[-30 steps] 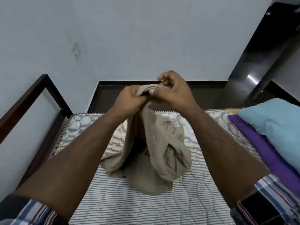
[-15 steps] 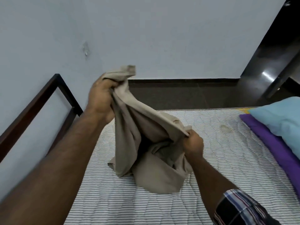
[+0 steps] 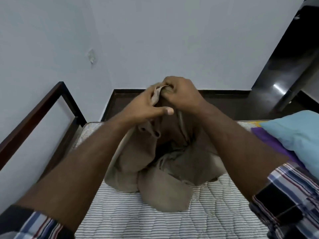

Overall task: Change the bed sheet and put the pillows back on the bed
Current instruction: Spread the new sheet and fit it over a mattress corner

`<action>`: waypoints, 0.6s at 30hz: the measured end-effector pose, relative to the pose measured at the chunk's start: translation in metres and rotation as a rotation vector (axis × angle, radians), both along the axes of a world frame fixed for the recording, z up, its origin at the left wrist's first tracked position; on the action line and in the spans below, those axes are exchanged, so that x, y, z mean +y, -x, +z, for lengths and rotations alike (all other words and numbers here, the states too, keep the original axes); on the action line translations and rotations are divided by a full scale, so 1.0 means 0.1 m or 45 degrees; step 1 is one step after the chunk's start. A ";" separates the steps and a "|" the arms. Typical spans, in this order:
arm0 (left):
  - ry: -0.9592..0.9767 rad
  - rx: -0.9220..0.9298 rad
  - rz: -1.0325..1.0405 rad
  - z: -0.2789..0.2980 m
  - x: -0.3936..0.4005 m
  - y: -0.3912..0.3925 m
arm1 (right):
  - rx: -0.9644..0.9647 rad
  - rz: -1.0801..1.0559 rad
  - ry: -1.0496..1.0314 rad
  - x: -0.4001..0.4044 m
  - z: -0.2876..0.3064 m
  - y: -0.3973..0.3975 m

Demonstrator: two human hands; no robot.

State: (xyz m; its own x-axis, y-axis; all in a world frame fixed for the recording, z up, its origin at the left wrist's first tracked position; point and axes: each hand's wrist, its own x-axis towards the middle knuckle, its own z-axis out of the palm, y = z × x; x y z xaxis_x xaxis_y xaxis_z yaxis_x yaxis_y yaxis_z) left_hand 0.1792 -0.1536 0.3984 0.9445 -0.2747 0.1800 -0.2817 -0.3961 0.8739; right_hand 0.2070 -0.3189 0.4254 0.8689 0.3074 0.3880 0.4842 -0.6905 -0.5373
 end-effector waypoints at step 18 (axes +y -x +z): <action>0.728 -0.206 0.706 -0.29 0.79 -0.07 | 0.621 -0.956 0.539 -1.84 -2.05 0.39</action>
